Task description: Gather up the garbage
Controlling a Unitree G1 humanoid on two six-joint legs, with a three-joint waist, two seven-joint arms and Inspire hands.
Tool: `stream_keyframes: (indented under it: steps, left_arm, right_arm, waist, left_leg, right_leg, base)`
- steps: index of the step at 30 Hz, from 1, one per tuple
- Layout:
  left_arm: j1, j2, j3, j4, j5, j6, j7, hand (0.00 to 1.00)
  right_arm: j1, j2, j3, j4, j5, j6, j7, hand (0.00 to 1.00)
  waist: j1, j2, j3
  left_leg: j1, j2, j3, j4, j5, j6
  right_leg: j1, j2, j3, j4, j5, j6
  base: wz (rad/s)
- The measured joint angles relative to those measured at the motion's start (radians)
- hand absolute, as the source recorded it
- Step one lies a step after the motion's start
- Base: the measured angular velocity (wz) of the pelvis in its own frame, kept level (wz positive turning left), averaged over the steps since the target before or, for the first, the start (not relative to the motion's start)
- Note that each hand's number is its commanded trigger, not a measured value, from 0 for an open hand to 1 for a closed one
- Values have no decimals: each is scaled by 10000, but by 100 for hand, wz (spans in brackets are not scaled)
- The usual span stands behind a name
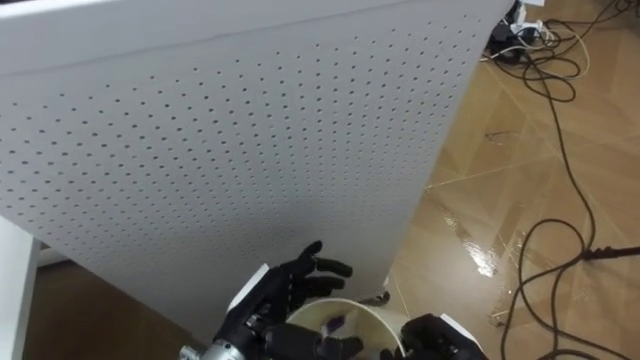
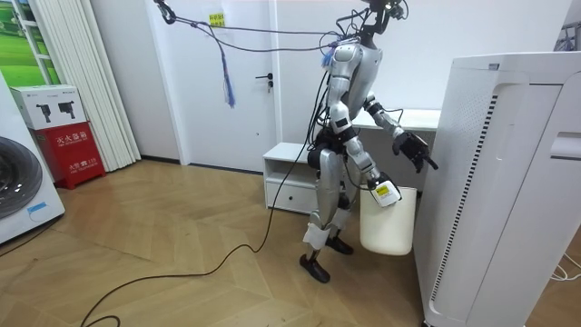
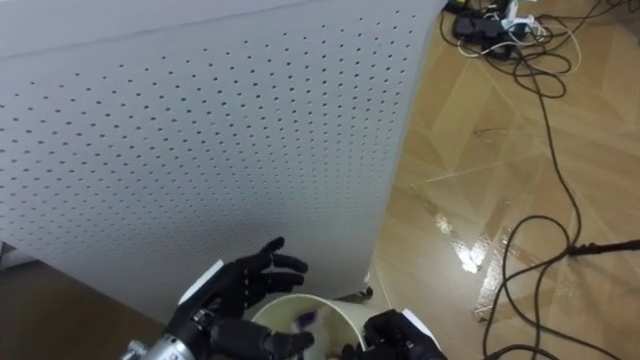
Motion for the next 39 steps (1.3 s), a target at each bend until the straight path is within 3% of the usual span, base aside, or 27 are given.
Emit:
stream_keyframes:
  steps: [5,17,25,28,34,35,36,39]
  left_arm:
    - [-3,61,-303,87,-41,29,-306,0]
    - [-7,206,-281,210,-191,228,-621,0]
    - [342,155,720,210,-255,226,241,0]
    - [923,160,1130,418,-341,123,773,0]
    - [2328,3,2271,1508,-937,15,1230,0]
    - [2598,-99,2541,1936,-999,5,1287,0]
    - [3001,-219,2793,2179,-1090,7,1403,0]
    - [3654,-403,3093,2488,-1115,-2,1699,0]
  right_arm:
    - [-131,-22,0,0,42,0,-9,100]
    - [-302,-8,2,226,116,0,3,100]
    - [69,-30,-333,229,492,-2,-289,100]
    - [476,-36,-534,165,584,-11,-419,100]
    - [1954,-65,-1770,-566,987,-133,-890,100]
    - [2312,-53,-1947,-666,986,-174,-998,100]
    - [2796,-50,-2138,-948,980,-180,-1128,100]
    - [3535,-31,-2605,-1198,1158,-253,-1318,100]
  waist:
    - [-17,13,-6]
    - [1,35,8]
    - [26,57,2]
    - [45,62,-3]
    - [-1,116,-71]
    - [-35,102,-111]
    - [-42,84,-234]
    - [-105,54,-306]
  left_leg:
    - [-95,13,17,31,0,0]
    - [-25,14,17,62,0,0]
    - [82,12,-58,136,-1,-1]
    - [522,2,-50,19,-5,-4]
    - [1296,-9,-42,-340,1,-19]
    - [1576,-21,-44,-479,3,-22]
    - [1796,-60,-44,-636,12,-35]
    - [2267,-138,-55,-819,12,-36]
  right_leg:
    - [-96,-3,5,25,2,-4]
    - [9,-5,-25,-8,11,-20]
    - [216,-3,-161,-29,9,-23]
    - [681,6,-177,-199,9,-23]
    - [1353,17,-248,-387,7,-24]
    - [1632,24,-246,-519,7,-22]
    - [1844,25,-239,-644,0,-14]
    - [2331,22,-264,-832,-20,16]
  base:
    - [0]
    - [0]
    - [4]
    - [0]
    - [-1]
    - [0]
    - [0]
    - [4]
